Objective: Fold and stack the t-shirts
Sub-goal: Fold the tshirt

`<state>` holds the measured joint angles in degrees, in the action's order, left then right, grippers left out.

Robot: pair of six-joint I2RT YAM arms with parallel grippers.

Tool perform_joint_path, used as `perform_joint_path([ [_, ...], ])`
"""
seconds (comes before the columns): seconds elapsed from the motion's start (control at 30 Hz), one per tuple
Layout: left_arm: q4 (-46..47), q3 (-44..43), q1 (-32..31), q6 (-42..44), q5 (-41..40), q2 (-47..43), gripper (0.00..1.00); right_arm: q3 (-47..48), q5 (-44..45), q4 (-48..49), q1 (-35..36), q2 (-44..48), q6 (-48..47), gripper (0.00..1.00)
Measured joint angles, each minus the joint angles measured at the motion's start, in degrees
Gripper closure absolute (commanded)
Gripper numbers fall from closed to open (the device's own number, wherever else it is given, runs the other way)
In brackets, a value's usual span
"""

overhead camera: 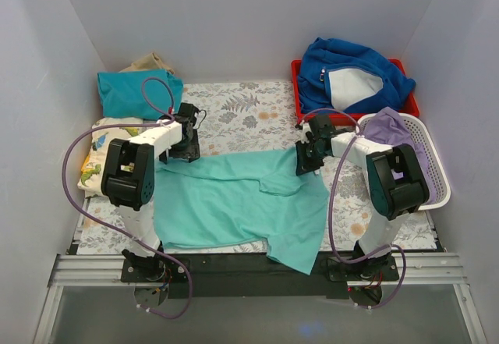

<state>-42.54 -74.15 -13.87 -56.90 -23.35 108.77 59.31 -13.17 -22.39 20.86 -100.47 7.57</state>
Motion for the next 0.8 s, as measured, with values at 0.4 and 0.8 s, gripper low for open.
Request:
perform_joint_path([
  [0.4, 0.7, -2.8, -2.9, -1.0, 5.0, 1.4, 0.18, 5.8, 6.0, 1.5, -7.8, -4.2, 0.0, 0.79],
  [0.8, -0.4, -5.7, -3.1, -1.2, 7.5, 0.6, 0.14, 5.8, 3.5, 1.4, -7.7, -3.9, -1.0, 0.79],
])
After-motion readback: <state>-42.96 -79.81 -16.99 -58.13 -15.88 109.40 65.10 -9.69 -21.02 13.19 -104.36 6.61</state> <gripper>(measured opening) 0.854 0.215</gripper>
